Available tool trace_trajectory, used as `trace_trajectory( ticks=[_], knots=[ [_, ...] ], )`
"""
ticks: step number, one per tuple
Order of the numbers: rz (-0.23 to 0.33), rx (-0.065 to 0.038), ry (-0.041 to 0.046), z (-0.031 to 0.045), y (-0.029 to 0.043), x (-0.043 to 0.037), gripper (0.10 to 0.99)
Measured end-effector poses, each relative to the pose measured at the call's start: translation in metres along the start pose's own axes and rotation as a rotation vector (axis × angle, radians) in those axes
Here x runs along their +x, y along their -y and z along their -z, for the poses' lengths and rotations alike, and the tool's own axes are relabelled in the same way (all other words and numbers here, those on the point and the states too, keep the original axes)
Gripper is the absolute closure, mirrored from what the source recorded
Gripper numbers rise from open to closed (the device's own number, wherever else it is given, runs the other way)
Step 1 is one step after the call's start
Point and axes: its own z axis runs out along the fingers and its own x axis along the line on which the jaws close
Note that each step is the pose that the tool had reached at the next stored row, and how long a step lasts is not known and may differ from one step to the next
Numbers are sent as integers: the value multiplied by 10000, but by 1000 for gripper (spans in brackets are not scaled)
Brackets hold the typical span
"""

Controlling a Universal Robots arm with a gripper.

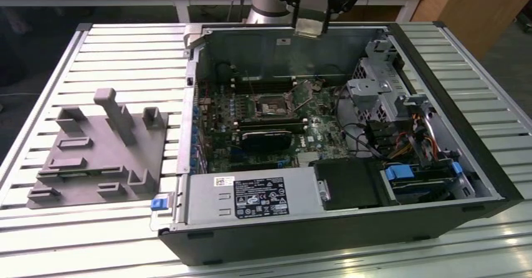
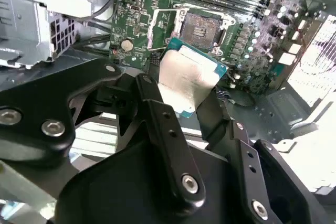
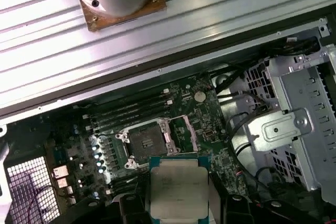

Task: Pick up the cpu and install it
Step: 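Place the cpu into insertion slot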

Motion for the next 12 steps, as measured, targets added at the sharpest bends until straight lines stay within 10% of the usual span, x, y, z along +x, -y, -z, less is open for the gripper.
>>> trace_trajectory(
  ticks=[12],
  knots=[
    [-1525, -18, 113, -7, 6, 15, 553]
  ],
)
